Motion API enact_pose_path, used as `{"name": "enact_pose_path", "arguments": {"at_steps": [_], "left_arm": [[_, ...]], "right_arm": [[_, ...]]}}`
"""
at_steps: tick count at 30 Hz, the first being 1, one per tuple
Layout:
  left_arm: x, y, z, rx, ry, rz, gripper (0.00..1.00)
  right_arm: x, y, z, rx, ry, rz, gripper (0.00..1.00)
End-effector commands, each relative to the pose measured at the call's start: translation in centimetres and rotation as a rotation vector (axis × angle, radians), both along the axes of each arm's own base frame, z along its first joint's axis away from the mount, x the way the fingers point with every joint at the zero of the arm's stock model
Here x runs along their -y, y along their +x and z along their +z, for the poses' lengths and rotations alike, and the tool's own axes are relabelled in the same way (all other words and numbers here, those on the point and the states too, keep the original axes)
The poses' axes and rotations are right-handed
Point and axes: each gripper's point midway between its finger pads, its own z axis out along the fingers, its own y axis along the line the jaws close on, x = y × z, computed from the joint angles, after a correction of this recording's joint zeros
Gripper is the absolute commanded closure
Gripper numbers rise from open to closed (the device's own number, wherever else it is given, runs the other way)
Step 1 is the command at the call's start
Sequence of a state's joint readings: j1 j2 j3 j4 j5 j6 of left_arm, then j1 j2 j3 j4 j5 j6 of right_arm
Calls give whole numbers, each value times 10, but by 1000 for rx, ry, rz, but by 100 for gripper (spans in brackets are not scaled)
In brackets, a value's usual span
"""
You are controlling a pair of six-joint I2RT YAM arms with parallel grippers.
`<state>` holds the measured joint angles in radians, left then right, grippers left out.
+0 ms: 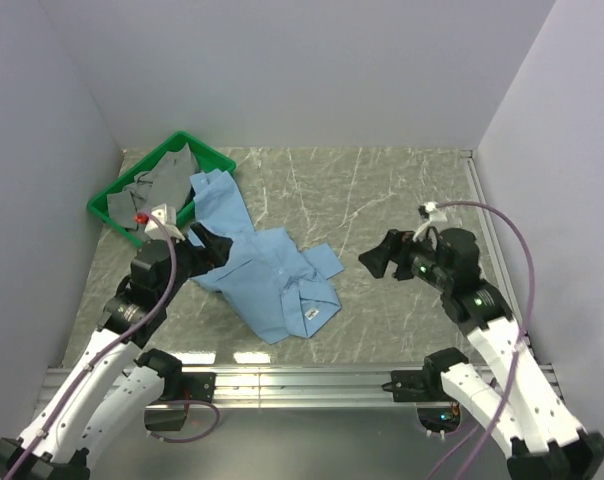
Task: Fold and stack the long sleeve shirts
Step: Move the shirt to the center of the board, then flatten the shirt out
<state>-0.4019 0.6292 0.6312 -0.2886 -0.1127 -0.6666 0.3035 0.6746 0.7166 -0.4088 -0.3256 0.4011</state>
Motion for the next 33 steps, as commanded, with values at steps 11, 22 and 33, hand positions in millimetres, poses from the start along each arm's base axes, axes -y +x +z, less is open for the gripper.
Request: {"name": "enact_pose_path", "arguments": {"at_steps": [11, 22, 33], "left_arm": [[20, 43, -39, -233, 213, -92, 7], [4, 49, -70, -231, 266, -30, 7], [-8, 54, -72, -249, 255, 17, 7]], "right_arm": [[-67, 19, -101, -348, 36, 167, 10], [-97, 15, -170, -549, 2, 246, 23], [-112, 15, -188, -582, -47, 321, 70]]}}
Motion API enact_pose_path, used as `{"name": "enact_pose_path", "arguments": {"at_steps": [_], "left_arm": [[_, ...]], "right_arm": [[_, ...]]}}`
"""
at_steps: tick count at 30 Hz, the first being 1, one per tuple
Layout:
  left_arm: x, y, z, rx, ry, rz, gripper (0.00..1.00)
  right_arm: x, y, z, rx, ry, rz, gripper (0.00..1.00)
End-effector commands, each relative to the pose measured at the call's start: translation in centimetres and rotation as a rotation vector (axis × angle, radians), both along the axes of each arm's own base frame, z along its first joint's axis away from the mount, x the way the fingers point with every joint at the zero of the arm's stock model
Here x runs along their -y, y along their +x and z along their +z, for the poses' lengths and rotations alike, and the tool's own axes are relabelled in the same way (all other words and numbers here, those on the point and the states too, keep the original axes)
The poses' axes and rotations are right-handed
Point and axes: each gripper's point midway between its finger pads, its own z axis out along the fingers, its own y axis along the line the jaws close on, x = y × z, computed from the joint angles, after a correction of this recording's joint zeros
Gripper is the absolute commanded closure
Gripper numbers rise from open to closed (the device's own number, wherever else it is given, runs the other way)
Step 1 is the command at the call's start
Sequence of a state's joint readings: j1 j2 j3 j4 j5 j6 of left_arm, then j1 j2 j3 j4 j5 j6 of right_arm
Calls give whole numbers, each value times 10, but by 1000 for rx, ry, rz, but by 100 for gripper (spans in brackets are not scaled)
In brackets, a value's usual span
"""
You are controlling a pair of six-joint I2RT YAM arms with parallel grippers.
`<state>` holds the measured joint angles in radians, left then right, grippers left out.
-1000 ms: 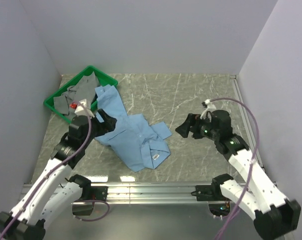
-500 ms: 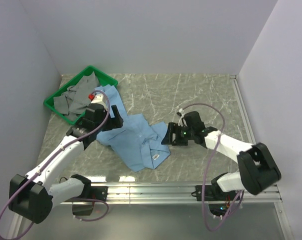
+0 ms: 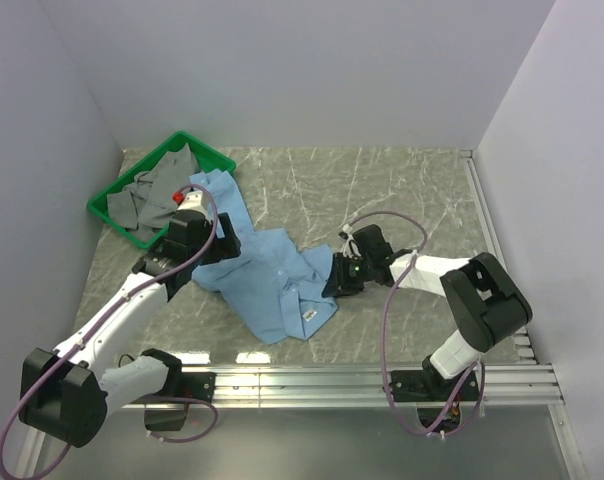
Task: Fold and stack the long sleeve shirts
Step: Flatten the shirt out
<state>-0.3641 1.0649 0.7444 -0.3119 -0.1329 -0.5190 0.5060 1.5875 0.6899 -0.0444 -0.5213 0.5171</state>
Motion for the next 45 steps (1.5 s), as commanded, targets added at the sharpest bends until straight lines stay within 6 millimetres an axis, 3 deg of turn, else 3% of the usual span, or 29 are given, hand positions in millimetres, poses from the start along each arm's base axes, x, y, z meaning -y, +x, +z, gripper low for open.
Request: {"name": "enact_pose_path", "arguments": {"at_steps": [1, 3, 5, 8, 9, 11, 12, 14, 15, 18, 20, 22, 26, 27, 29, 32, 34, 35, 36, 38, 39, 40, 41, 42, 44, 45], "left_arm": [[-6, 8, 8, 37, -6, 31, 7], [-11, 9, 11, 50, -9, 47, 7], [-15, 10, 15, 66, -14, 65, 7], [-20, 10, 22, 91, -26, 88, 7], [-21, 10, 22, 95, -32, 94, 7], [-26, 10, 27, 113, -43, 113, 7], [-28, 10, 28, 118, -48, 119, 8], [-32, 11, 33, 140, -59, 134, 8], [-32, 11, 35, 148, -66, 137, 8], [-34, 11, 41, 168, -83, 148, 8], [-32, 11, 49, 171, -98, 146, 8], [-31, 11, 60, 186, -113, 146, 7], [-31, 9, 87, 226, -146, 160, 8], [-31, 6, 88, 217, -153, 162, 8], [-31, 3, 95, 226, -174, 169, 8], [-26, -2, 90, 204, -205, 157, 8], [-22, -1, 84, 189, -224, 151, 8], [-19, -2, 79, 172, -242, 144, 8], [-17, -1, 77, 165, -248, 142, 8], [-11, 1, 69, 139, -270, 127, 8], [-8, 2, 67, 133, -280, 118, 8], [-5, 4, 62, 113, -282, 109, 8], [-2, 7, 64, 121, -289, 98, 7], [5, 9, 60, 96, -298, 66, 7], [15, 14, 66, 101, -304, 18, 6], [21, 15, 69, 101, -313, -13, 6]], "right_arm": [[-7, 18, 15, 78, -8, 34, 88], [11, 39, 22, 187, -132, 12, 100], [32, 70, 53, 299, -246, -56, 100], [67, 113, 119, 467, -379, -157, 100], [84, 137, 158, 572, -455, -240, 100], [123, 152, 202, 659, -607, -371, 100], [128, 162, 248, 743, -605, -433, 100], [134, 164, 293, 841, -614, -442, 100], [132, 165, 331, 917, -574, -458, 100], [118, 148, 384, 1052, -511, -360, 100], [95, 125, 405, 1144, -431, -223, 100], [59, 93, 406, 1184, -318, -55, 100], [13, 44, 369, 1066, -158, 127, 100], [3, 33, 338, 993, -161, 172, 100], [-5, 12, 305, 887, -143, 209, 100], [-5, -29, 203, 635, -245, 338, 100], [-1, -59, 154, 459, -297, 438, 99], [3, -72, 137, 386, -317, 464, 96], [11, -89, 115, 305, -352, 506, 85], [12, -105, 100, 253, -371, 555, 67], [14, -109, 98, 241, -368, 560, 49], [14, -107, 103, 266, -356, 547, 43], [14, -103, 109, 285, -355, 510, 37], [15, -91, 124, 351, -349, 450, 24], [17, -76, 141, 396, -325, 354, 18], [24, -60, 152, 416, -317, 268, 15]]}}
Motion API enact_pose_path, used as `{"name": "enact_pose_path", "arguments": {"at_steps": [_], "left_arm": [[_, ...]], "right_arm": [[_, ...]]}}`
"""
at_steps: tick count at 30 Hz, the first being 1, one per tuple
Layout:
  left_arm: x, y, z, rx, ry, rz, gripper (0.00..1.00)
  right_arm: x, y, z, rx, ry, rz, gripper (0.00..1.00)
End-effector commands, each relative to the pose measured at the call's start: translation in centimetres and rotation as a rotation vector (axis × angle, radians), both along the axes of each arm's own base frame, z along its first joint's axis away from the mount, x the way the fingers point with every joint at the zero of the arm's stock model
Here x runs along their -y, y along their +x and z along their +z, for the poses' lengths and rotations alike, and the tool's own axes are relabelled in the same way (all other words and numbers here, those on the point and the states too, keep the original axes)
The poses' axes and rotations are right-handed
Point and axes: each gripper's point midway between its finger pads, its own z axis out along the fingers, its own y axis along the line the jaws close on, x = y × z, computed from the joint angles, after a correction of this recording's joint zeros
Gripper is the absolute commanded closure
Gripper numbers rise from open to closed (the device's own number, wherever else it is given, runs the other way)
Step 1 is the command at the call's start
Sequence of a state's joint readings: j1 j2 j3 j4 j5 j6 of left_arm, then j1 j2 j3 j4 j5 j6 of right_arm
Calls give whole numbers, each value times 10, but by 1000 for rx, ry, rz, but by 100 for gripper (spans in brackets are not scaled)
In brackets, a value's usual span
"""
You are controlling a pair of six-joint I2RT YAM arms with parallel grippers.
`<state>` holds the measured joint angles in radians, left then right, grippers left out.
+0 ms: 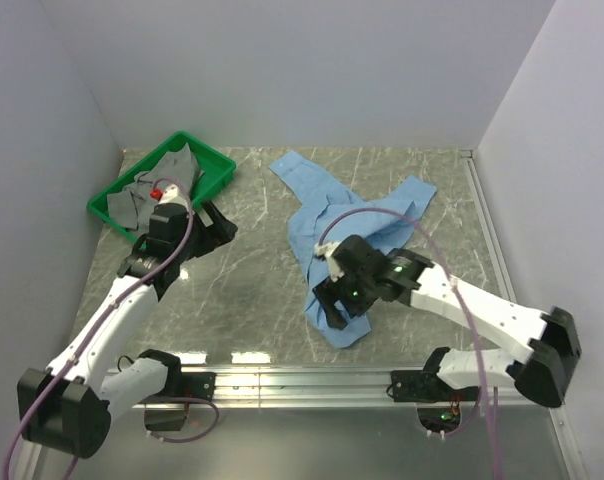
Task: Fold and stack the long sleeve shirts
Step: Flatten the shirt out
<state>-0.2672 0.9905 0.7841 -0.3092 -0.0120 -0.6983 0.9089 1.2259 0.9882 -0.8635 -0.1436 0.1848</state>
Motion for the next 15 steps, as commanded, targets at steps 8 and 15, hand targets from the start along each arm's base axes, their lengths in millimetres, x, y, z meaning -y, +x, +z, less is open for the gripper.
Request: {"name": "enact_pose_path", "arguments": {"at_steps": [8, 15], "left_arm": [[81, 28, 46, 97, 8, -281, 4], [58, 32, 44, 136, 161, -226, 3]], "right_arm": [[77, 116, 83, 277, 445, -789, 4], [107, 172, 84, 243, 815, -1092, 3]]}}
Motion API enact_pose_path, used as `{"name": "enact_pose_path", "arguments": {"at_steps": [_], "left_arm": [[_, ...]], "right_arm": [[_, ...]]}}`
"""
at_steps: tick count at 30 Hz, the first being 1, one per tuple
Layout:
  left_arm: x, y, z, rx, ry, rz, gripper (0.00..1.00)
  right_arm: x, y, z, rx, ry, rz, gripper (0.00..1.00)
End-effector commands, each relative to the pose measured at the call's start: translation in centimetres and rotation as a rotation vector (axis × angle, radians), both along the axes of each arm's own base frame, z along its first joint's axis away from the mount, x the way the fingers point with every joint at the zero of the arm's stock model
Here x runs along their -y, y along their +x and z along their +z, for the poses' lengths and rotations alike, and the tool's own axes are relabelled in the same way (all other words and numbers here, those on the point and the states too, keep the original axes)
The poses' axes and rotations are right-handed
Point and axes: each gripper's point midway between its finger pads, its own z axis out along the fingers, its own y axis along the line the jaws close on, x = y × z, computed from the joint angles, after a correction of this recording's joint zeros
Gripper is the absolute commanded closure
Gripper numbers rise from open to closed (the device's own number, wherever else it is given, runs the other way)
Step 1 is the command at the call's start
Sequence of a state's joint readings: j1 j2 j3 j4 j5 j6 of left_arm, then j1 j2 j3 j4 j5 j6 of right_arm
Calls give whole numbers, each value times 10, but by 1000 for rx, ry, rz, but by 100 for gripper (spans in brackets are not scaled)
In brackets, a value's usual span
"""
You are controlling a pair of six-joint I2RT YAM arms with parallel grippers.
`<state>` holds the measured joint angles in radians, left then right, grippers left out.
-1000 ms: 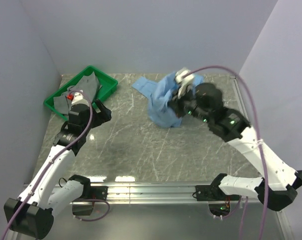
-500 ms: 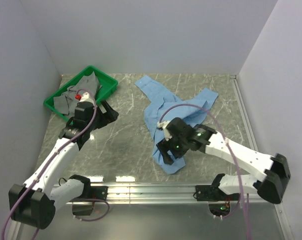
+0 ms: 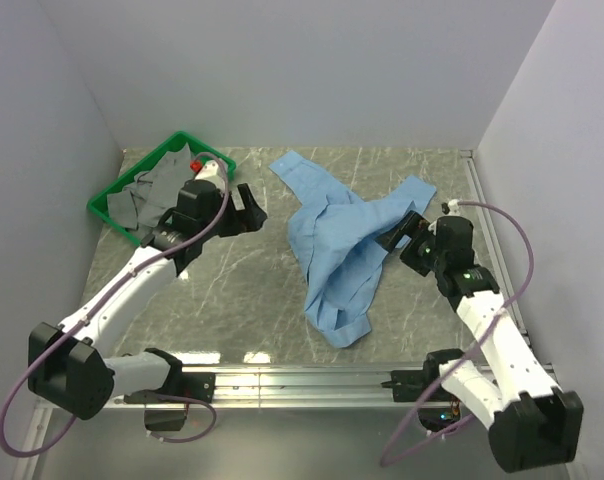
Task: Fold and stack the long sleeve shirts
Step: Flatten the shirt out
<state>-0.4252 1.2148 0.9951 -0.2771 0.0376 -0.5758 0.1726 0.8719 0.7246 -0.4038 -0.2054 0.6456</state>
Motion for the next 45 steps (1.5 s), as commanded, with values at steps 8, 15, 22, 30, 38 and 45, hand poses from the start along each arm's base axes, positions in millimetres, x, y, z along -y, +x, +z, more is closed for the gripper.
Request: {"name": "enact_pose_path", "arguments": {"at_steps": [8, 15, 22, 30, 38, 45], "left_arm": [[-68, -15, -7, 158, 249, 159, 2], [-96, -25, -18, 196, 285, 271, 4], [-115, -27, -9, 216, 309, 366, 5], [-132, -33, 4, 259, 291, 460, 5], [-148, -39, 16, 301, 260, 554, 6], [-158, -47, 31, 373, 197, 604, 7]], "right_arm": [[5, 87, -5, 93, 323, -210, 7], [-3, 127, -26, 44, 303, -174, 27], [7, 159, 48, 197, 102, -118, 99], [-47, 148, 132, 341, -237, 100, 100], [-204, 65, 73, 229, -343, 504, 98], [-293, -38, 14, 133, -564, 930, 48]]}}
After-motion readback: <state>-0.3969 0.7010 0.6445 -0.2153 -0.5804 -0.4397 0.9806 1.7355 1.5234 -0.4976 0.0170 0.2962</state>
